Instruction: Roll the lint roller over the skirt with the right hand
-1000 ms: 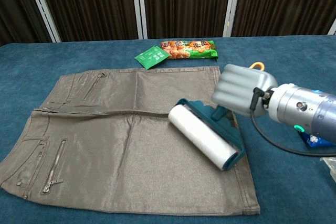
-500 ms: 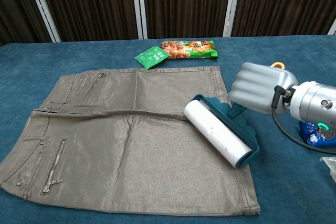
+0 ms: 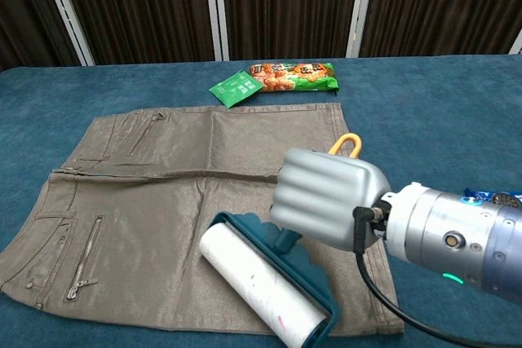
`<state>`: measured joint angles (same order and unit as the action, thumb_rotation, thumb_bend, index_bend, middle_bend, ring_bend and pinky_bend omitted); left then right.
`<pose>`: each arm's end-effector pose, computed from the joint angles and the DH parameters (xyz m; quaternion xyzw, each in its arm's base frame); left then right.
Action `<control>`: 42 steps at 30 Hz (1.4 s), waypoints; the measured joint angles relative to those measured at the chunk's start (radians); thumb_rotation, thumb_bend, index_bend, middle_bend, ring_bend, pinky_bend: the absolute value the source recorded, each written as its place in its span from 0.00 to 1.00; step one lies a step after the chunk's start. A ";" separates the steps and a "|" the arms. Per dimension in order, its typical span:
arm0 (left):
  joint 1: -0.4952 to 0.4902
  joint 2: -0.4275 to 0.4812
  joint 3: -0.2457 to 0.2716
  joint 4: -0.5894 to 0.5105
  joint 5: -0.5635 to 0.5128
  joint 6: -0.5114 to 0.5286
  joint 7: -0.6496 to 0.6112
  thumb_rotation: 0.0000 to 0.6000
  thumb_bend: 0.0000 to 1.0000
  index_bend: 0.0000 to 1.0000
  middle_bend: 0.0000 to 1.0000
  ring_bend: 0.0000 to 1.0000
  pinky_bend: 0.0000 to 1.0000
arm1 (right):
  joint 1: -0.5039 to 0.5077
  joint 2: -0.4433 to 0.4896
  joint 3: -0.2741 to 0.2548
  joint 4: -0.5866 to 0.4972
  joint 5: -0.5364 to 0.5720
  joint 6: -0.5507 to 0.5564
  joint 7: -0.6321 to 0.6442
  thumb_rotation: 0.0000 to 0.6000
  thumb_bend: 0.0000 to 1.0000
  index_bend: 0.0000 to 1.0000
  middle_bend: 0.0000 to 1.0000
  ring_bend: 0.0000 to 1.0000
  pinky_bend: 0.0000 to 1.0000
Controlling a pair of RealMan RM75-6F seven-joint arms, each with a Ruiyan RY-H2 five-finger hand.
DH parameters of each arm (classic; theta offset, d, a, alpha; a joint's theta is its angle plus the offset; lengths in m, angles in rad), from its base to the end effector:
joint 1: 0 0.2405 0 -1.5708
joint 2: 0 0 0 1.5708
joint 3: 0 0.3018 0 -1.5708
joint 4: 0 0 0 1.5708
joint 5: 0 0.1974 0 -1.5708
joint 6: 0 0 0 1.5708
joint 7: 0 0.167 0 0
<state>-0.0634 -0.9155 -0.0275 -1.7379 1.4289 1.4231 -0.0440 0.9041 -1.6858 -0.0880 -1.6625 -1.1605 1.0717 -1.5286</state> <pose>-0.3498 0.1921 0.2430 -0.5859 -0.4221 -0.3380 0.6035 -0.0990 -0.3024 -0.0882 0.8820 0.1627 0.1799 0.4041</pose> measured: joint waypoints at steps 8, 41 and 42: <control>0.003 0.004 0.000 0.004 0.001 0.004 -0.012 1.00 0.00 0.00 0.00 0.00 0.00 | -0.009 0.005 0.011 0.037 0.043 0.014 -0.009 1.00 0.98 0.48 0.55 0.44 0.48; -0.011 -0.024 0.004 -0.018 -0.014 -0.018 0.070 1.00 0.00 0.00 0.00 0.00 0.00 | -0.152 0.144 0.072 0.509 0.195 -0.079 0.447 1.00 0.00 0.00 0.08 0.09 0.25; -0.011 -0.023 0.004 -0.018 -0.013 -0.018 0.069 1.00 0.00 0.00 0.00 0.00 0.00 | -0.155 0.148 0.076 0.499 0.199 -0.077 0.446 1.00 0.00 0.00 0.07 0.08 0.23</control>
<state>-0.0740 -0.9385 -0.0232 -1.7562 1.4159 1.4046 0.0246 0.7494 -1.5378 -0.0123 -1.1631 -0.9616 0.9950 -1.0827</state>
